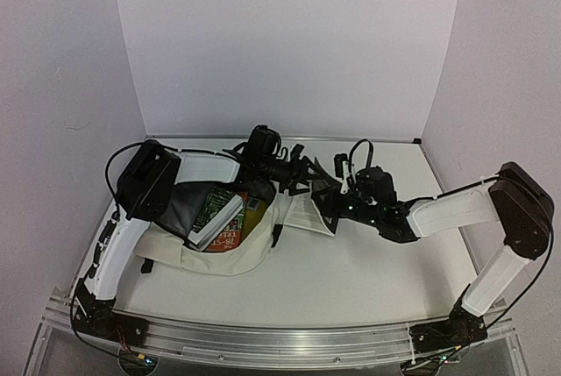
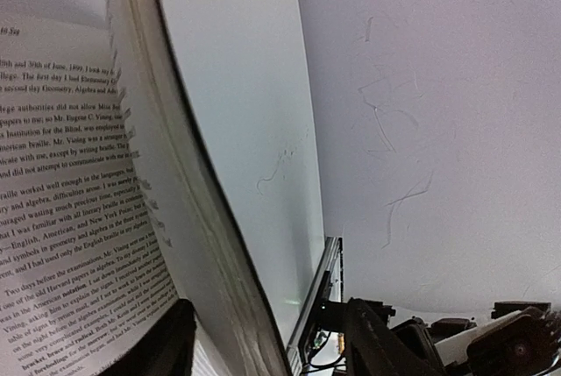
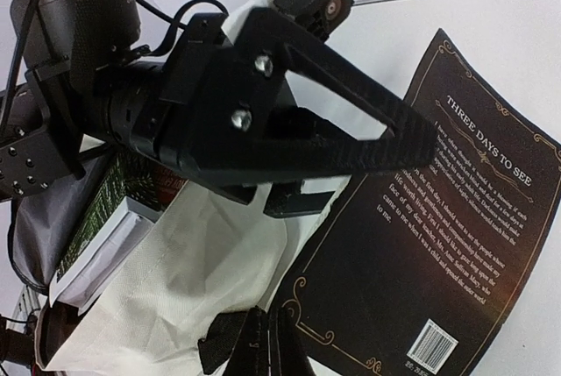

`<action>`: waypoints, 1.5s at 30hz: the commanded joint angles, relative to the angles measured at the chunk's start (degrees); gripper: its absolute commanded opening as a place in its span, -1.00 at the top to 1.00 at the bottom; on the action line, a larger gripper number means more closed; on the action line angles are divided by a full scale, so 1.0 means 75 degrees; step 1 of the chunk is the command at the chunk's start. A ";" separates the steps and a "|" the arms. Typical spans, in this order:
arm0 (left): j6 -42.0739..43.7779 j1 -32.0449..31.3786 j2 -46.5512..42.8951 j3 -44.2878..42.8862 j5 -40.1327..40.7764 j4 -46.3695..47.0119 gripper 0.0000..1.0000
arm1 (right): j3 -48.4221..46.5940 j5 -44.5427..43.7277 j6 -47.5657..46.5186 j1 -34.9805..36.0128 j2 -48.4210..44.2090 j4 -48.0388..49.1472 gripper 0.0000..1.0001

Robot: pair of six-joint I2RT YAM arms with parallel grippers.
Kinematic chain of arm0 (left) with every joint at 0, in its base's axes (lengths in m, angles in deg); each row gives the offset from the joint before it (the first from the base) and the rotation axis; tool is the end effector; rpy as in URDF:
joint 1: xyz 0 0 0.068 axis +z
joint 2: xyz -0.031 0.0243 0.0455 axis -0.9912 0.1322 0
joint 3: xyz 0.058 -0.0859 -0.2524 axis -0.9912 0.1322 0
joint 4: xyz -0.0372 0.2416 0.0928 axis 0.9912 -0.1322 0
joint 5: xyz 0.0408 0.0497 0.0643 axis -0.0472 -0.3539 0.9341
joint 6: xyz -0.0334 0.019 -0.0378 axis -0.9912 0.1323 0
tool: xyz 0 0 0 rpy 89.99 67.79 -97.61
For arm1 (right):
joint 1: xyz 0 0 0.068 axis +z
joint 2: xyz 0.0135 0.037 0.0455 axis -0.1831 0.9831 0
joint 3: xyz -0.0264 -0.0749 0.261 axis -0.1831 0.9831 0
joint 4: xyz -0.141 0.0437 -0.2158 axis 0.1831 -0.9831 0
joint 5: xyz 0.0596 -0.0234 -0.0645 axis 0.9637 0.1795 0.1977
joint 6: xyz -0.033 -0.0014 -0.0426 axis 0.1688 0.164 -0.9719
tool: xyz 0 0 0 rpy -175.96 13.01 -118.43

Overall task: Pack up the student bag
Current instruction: Pick up the book from the center of the board, then place the book in the student bag.

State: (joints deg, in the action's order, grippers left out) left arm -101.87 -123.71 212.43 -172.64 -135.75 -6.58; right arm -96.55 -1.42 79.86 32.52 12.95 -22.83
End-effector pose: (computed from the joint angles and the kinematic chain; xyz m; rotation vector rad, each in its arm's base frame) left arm 0.3961 -0.3820 0.1638 0.2630 2.4200 -1.7758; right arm 0.2487 0.2376 0.1894 -0.3032 1.9765 0.9524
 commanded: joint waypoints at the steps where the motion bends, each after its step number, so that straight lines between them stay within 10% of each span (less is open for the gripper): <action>1: -0.0015 -0.0108 0.0131 -0.0442 -0.0441 0.0065 0.15 | -0.0024 0.0155 -0.0080 0.0024 -0.0326 0.0546 1.00; 5: 0.0102 -0.0116 0.0005 -0.0316 -0.0331 0.0050 0.73 | -0.0128 0.0081 -0.0123 0.0024 -0.0506 0.0273 0.89; 7: 0.0151 -0.0117 -0.0113 -0.0230 -0.0307 0.0132 0.97 | -0.0193 -0.0014 -0.0138 0.0023 -0.0729 -0.0002 0.35; 15: 0.0896 -0.0106 -0.1066 0.0178 -0.0277 0.0709 1.00 | -0.0476 -0.0940 0.0063 -0.0167 -0.2149 -0.1623 -0.93; 33: 0.2549 -0.0106 -0.4915 0.2443 0.0195 0.1446 1.00 | -0.0174 0.2732 0.1795 -0.2172 -0.3444 -0.0476 -0.96; 45: 0.2132 -0.0133 -0.5277 0.3005 -0.0553 0.2517 1.00 | -0.0711 0.5004 0.2319 -0.2152 -0.2828 0.0758 -0.94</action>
State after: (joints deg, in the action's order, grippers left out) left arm -84.87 -124.62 174.90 -149.95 -136.35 2.30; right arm -98.62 29.41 95.14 16.17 -10.38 -23.13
